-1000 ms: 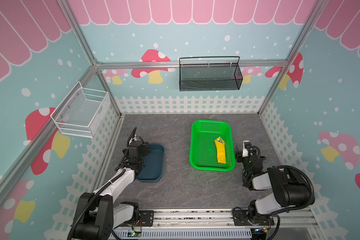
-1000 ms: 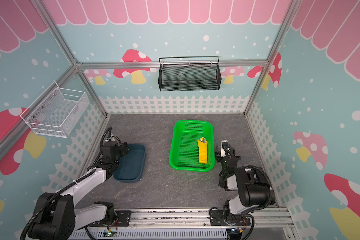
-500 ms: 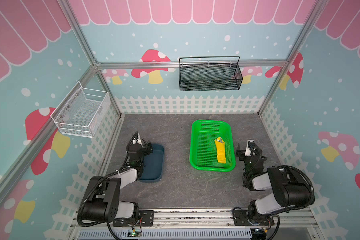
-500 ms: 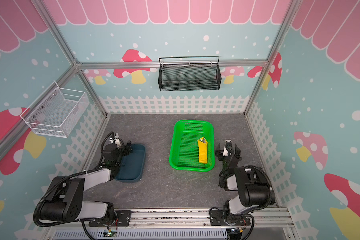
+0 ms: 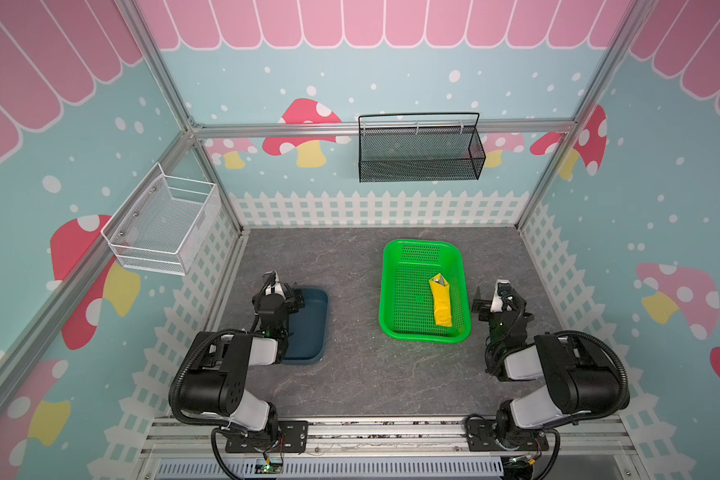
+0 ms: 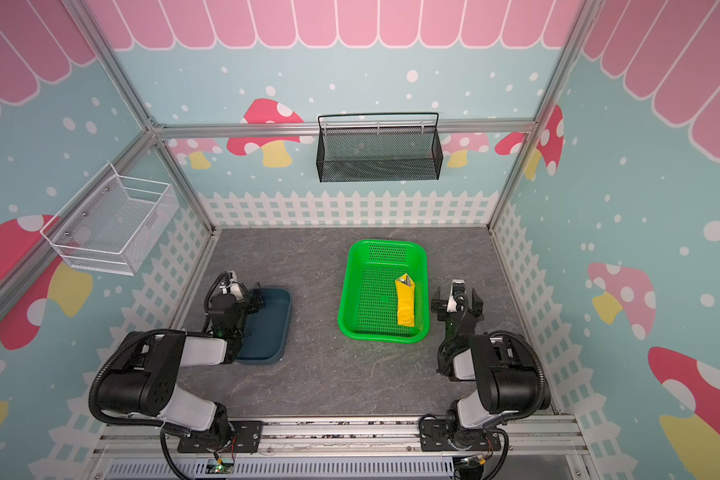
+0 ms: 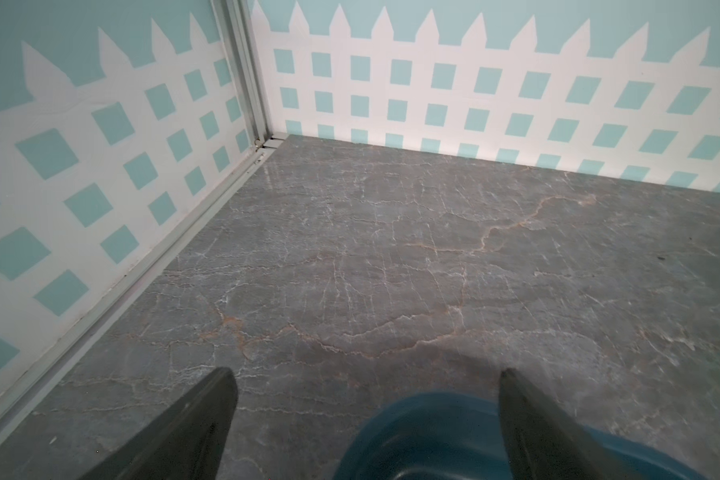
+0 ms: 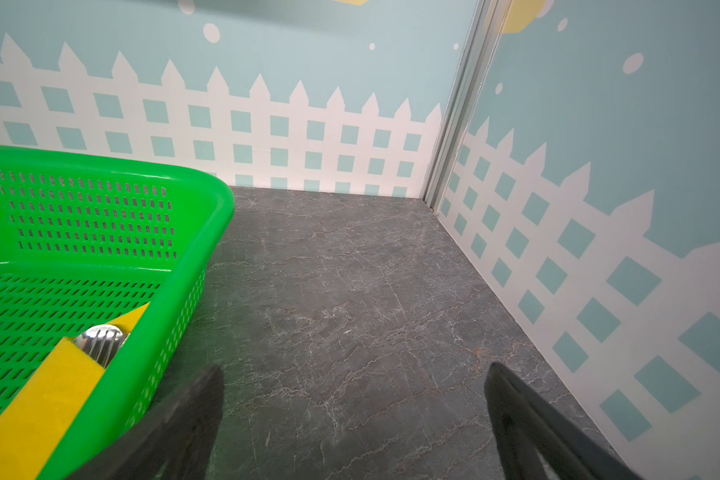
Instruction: Place the utensils on the paper napkin and roll it up
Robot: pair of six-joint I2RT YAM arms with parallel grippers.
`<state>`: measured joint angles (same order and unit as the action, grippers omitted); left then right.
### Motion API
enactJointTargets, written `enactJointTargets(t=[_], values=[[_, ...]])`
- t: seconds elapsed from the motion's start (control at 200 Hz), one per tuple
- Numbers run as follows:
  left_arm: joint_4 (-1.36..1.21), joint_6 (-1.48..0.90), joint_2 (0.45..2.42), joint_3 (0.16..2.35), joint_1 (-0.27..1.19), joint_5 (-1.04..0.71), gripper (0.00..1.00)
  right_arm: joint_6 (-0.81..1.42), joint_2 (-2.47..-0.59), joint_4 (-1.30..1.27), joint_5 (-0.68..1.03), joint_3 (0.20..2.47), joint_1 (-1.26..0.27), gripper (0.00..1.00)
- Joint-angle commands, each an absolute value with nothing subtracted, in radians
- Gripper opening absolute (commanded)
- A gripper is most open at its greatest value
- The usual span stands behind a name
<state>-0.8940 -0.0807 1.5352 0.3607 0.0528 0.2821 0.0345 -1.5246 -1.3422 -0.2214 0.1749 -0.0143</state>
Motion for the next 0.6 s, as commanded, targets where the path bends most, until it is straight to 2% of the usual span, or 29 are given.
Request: enactJointTargets(t=[0.0,0.155,0.25,0.595], values=[[-0.908,-0.092,1.534,0.376,0.049,0.343,0.99,0.03,-1.531,-1.359,-0.233,0.185,-0.02,1.0],[-0.922,-0.071,1.544,0.377,0.049,0.325,1.0,0.031,-1.531,-1.359,-0.234,0.186,-0.02,1.0],[-0.878,-0.043,1.541,0.398,0.048,0.216,1.0,0.031,-1.53,-1.359,-0.235,0.185,-0.02,1.0],[-0.88,-0.043,1.54,0.395,0.047,0.215,1.0,0.031,-1.53,-1.36,-0.233,0.186,-0.02,1.0]])
